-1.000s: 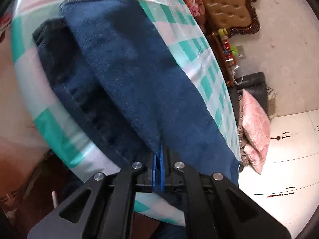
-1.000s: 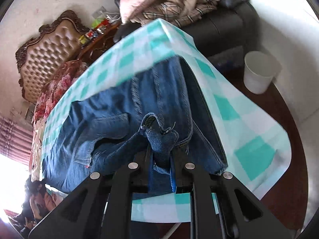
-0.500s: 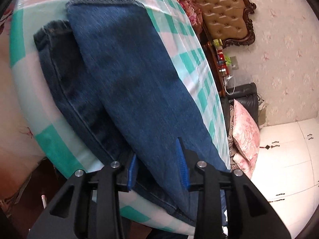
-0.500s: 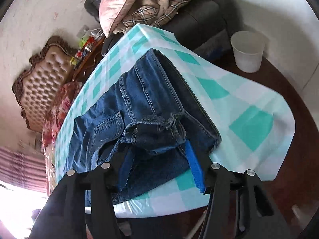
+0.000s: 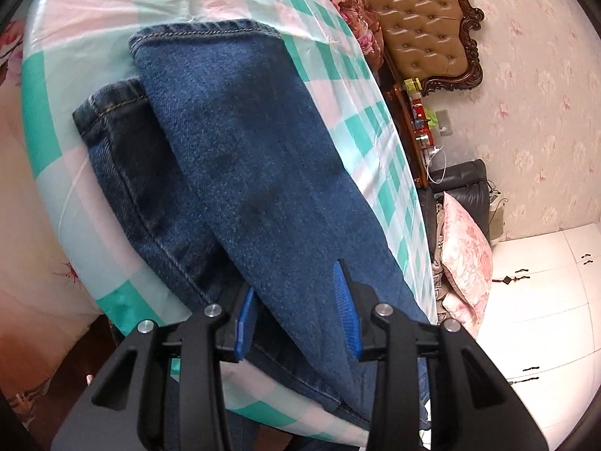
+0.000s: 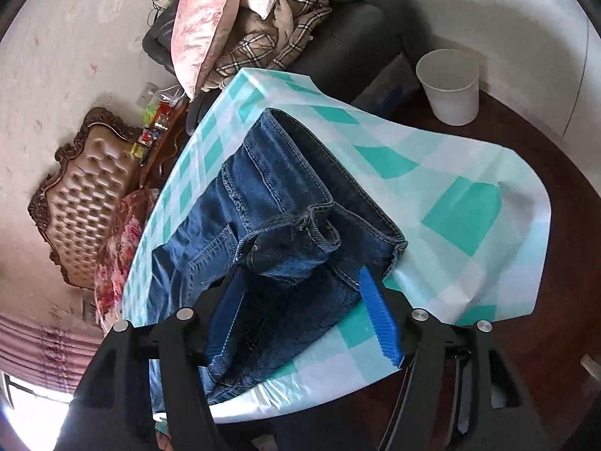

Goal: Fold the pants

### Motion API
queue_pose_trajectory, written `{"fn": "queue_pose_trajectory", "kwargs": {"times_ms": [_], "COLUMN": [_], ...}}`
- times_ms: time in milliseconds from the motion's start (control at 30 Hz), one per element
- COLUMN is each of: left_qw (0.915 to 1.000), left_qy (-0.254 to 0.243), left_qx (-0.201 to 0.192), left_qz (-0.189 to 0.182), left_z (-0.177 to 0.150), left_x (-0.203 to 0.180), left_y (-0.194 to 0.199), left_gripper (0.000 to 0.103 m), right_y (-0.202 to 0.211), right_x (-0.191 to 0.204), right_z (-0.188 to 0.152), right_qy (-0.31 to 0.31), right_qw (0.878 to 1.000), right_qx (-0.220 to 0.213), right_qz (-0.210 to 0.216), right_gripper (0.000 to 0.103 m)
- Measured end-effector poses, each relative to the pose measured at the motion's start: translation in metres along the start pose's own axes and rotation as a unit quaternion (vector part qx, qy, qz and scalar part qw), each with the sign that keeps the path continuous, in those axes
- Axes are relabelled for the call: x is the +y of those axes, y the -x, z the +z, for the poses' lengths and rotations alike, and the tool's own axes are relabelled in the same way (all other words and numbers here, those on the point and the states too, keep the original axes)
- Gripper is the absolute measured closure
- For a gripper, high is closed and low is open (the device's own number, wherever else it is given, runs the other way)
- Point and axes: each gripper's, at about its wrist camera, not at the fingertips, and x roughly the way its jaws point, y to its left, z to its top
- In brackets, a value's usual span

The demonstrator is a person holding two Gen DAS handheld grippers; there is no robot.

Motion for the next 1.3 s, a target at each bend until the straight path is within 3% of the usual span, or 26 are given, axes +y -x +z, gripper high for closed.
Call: {"fn": "queue_pose_trajectory", "kwargs": {"times_ms": [100,200,267,367,467,500,567,600,633,700,800,867,933,967,1033,1133,1200,1300], "left_qw": [1.0,1.0,1.0,1.0,1.0,1.0,1.0,0.9999,0.9998,0.9995,0.9997,0.9997,0.9993,0.9995,0.9992,0.9992,0.9991,0.9991], "left_qy": [0.0,0.0,0.0,0.002,0.004,0.004,0.004,0.005,0.01,0.015,0.011,0.001,-0.01,-0.012,0.01,0.009,0.006,0.001], "left_qx": [0.001,0.002,0.002,0.003,0.003,0.002,0.004,0.006,0.01,0.019,0.01,-0.024,-0.034,-0.022,0.017,0.016,0.017,0.015], "left_qz": [0.004,0.008,0.007,0.007,0.005,0.004,0.007,0.009,0.014,0.023,0.019,-0.001,0.008,0.02,0.034,0.036,0.038,0.039], "left_z": [0.001,0.0,-0.001,-0.001,-0.001,-0.002,-0.001,0.0,0.002,0.007,0.018,0.02,0.011,0.007,-0.002,-0.008,-0.007,-0.007], "left_x": [-0.001,0.001,0.002,0.003,0.003,0.002,0.002,0.003,0.004,0.005,-0.01,-0.026,-0.028,-0.022,0.003,0.017,0.016,0.012], "left_y": [-0.002,-0.002,-0.001,-0.004,-0.004,-0.003,-0.005,-0.007,-0.01,-0.014,-0.007,0.014,0.023,0.018,0.002,-0.001,-0.001,0.0], "left_gripper": [0.065,0.065,0.065,0.065,0.065,0.065,0.066,0.068,0.081,0.099,0.1,0.1,0.1,0.1,0.1,0.1,0.1,0.1], "right_y": [-0.003,0.012,0.022,0.006,-0.005,-0.007,-0.013,-0.016,-0.018,-0.021,-0.01,0.021,0.039,0.034,0.003,-0.023,-0.03,-0.036], "right_x": [0.001,0.0,-0.001,0.008,0.006,0.007,0.016,0.019,0.025,0.034,0.075,0.117,0.128,0.116,0.066,0.037,0.033,0.028], "right_z": [0.0,-0.002,-0.004,-0.002,0.002,0.003,0.004,0.004,0.006,0.012,0.04,0.046,0.041,0.043,0.046,0.031,0.024,0.025], "right_qy": [-0.012,-0.043,-0.055,-0.029,-0.037,-0.034,-0.008,0.005,0.024,0.041,0.093,0.156,0.197,0.184,0.123,0.123,0.134,0.125], "right_qw": [1.0,0.998,0.997,0.999,0.999,0.999,0.999,0.999,0.997,0.996,0.994,0.984,0.972,0.975,0.988,0.983,0.978,0.979], "right_qx": [0.007,-0.02,-0.038,-0.006,0.0,-0.001,0.001,0.002,0.0,-0.001,-0.029,-0.081,-0.121,-0.112,-0.048,-0.003,0.0,0.003], "right_qz": [0.011,0.036,0.043,0.021,0.004,-0.001,-0.034,-0.05,-0.072,-0.078,-0.055,-0.02,-0.038,-0.051,-0.087,-0.135,-0.159,-0.159], "right_gripper": [0.04,0.026,0.025,0.024,0.024,0.027,0.045,0.065,0.078,0.089,0.091,0.091,0.092,0.092,0.092,0.092,0.092,0.092]}}
